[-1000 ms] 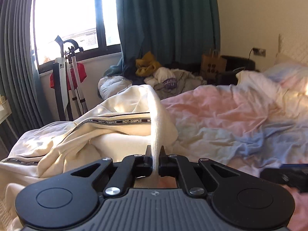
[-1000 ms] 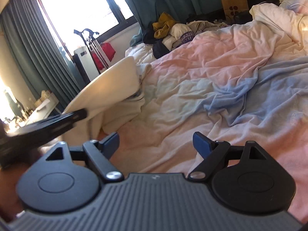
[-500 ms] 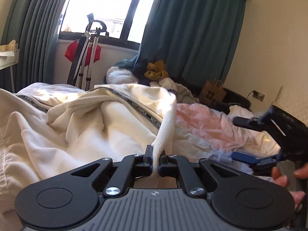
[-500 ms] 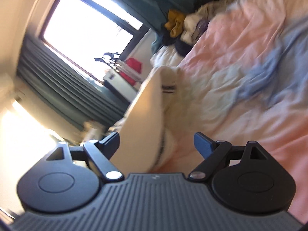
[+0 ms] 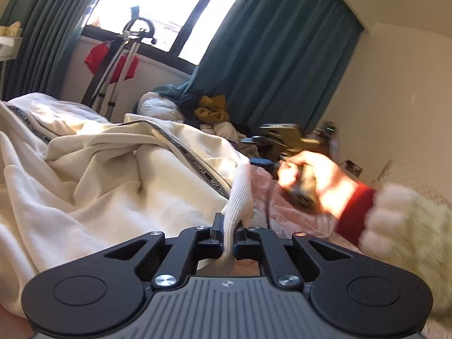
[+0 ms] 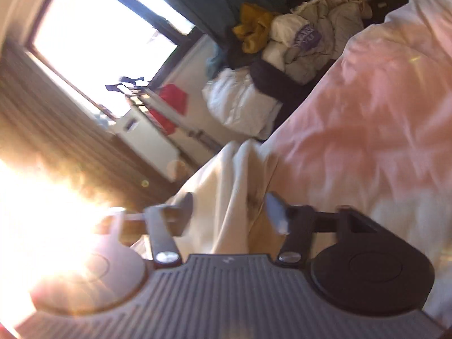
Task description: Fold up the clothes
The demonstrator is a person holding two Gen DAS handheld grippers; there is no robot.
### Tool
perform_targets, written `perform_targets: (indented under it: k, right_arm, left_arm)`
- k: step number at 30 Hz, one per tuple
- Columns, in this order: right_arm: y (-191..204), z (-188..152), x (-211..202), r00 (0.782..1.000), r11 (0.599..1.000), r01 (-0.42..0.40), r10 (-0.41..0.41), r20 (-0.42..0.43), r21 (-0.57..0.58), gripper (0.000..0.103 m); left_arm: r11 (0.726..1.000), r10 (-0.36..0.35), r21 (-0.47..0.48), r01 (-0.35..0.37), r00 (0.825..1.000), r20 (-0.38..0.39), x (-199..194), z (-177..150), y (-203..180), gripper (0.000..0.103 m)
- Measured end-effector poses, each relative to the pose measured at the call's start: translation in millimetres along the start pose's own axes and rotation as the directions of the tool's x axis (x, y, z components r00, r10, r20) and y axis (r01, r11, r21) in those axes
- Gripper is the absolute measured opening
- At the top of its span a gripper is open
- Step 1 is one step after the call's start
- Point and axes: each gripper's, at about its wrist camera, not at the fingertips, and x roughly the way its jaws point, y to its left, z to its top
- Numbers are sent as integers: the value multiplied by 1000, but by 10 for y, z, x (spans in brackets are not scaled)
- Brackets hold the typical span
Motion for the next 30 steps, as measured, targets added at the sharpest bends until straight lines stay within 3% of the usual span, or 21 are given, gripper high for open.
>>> perform_targets:
  k: [5,9,11,13,19,25,30]
  right_arm:
    - [-32,223,660,995,997,64,-66,-73,-32,43]
    - [-19,228,1025,987,996,55,-66,-149,-76,33]
    - [-6,209,1178,981,996,31,-47,-188,-87,26]
    - [17,179,1217,982,995,31,-48,-180,-94,12]
    - [191,227,635,1000,997,12,-10,24,-70,6]
    - [529,456,-395,970,990,-11,45,241,-141,3]
    - [421,500,-824,985,989,56,-33,171,-134,3]
  left_arm:
    - [997,-59,-42,58,997,-39,96,-47,117,6]
    - [992,-99,-82,94,993,-56,182,-60,244,6]
    - [992,-104,-83,98,993,-61,223,-65,287,6]
    - [991,-108,-83,102,992,-62,253,-66,325,6]
    - [987,-132,-100,128,990,-41,254,-26,403,6]
    - [982,-140,-135,135,990,-33,210,1,435,6]
    - [983,-104,-156,96,994,-43,145,18,349,6]
